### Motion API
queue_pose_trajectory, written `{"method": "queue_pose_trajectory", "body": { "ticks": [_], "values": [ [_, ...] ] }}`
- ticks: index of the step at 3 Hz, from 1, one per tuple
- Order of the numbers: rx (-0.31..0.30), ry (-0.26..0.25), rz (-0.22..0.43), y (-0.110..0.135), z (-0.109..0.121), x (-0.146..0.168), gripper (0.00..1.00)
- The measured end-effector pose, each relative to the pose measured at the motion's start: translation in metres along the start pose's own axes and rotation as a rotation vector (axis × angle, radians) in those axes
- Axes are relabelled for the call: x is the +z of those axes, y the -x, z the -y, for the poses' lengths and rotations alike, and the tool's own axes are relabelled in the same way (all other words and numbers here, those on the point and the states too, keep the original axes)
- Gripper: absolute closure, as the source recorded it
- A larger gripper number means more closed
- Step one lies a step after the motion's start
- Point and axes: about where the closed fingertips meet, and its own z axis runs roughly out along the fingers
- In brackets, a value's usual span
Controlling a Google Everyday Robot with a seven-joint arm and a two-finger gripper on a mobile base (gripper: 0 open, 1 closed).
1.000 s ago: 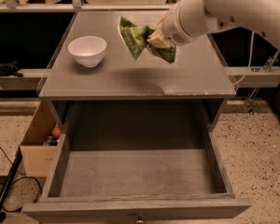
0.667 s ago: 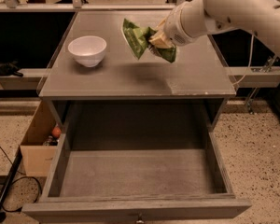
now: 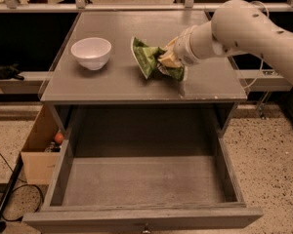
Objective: Pick green jalapeno chip bag from top drawer and place on counter
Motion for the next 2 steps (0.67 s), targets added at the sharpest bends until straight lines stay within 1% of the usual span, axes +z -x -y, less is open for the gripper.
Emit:
{"method": "queue_pose_trajectory", "body": {
  "ticks": [1, 2],
  "values": [
    [0.001, 0.001, -0.001, -0.0008, -0.0007, 0.0004, 0.81],
    [0.000, 0.001, -0.001, -0.0007, -0.0008, 0.0004, 0.58]
  ]
}}
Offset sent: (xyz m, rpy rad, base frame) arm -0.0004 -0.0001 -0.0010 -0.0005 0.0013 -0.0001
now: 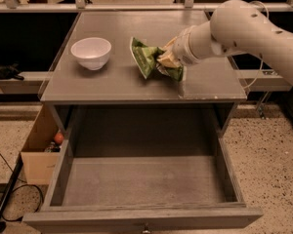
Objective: Pick green jalapeno chip bag from top drawer and place on counter
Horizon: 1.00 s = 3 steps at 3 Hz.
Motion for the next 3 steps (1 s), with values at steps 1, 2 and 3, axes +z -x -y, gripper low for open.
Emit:
{"method": "queue_pose_trajectory", "body": {
  "ticks": [1, 2, 3],
  "values": [
    [0.000, 0.000, 0.000, 0.0000, 0.0000, 0.0000, 0.34],
    [0.000, 0.000, 0.000, 0.0000, 0.0000, 0.0000, 0.11],
    [0.000, 0.000, 0.000, 0.0001, -0.0001, 0.0001, 0.00]
  ]
}}
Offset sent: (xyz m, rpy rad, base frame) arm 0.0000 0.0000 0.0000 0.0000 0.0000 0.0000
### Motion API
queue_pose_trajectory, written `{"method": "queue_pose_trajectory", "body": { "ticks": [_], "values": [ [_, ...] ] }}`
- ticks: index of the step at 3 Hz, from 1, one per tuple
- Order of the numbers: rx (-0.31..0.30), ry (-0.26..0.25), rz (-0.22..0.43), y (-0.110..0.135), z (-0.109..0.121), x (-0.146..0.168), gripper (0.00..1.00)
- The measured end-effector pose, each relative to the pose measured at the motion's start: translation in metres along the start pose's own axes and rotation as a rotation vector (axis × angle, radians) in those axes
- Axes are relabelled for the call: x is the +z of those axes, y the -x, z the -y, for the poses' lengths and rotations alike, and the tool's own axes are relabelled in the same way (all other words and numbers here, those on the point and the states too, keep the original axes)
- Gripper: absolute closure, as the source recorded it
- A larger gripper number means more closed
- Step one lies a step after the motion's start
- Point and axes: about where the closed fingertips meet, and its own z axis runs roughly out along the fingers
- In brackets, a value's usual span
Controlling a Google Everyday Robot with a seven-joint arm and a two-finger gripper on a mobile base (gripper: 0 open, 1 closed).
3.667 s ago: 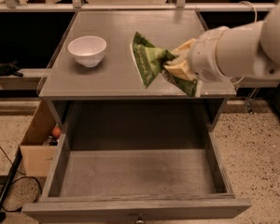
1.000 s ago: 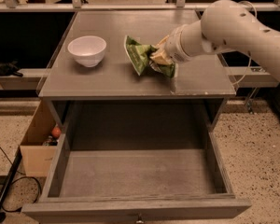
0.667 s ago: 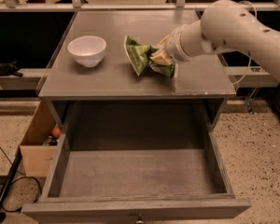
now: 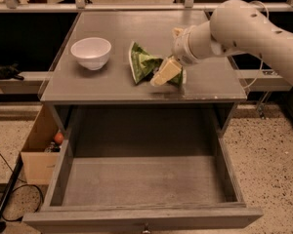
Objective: Pick green jalapeno chip bag from top drawer and place on counter
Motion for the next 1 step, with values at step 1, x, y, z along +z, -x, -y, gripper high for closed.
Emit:
{"method": "queue_pose_trajectory", "body": {
  "ticks": [1],
  "values": [
    [0.000, 0.000, 0.000, 0.0000, 0.0000, 0.0000, 0.00]
  ]
}}
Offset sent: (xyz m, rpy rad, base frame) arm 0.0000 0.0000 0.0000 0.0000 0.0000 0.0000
